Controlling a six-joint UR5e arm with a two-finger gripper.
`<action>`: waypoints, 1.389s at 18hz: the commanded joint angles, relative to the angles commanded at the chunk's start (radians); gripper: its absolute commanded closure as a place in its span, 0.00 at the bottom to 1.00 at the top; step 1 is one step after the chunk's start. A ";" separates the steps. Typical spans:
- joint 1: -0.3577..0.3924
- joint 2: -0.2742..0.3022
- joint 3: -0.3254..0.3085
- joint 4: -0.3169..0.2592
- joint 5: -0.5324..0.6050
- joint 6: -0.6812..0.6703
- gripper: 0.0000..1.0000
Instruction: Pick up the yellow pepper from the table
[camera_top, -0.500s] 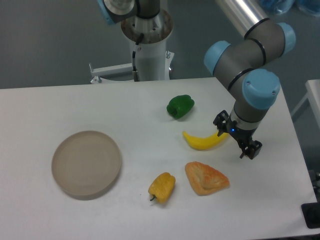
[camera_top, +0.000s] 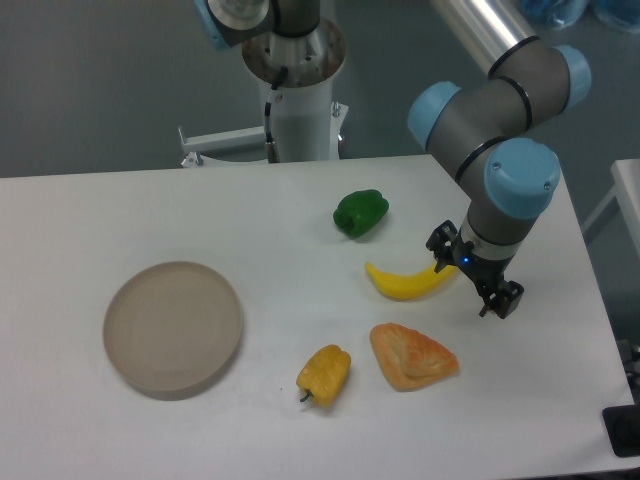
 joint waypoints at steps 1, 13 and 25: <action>0.000 0.000 -0.002 0.000 -0.023 -0.003 0.00; -0.202 -0.012 -0.003 0.132 -0.061 -0.448 0.00; -0.249 -0.093 -0.017 0.230 -0.049 -0.515 0.00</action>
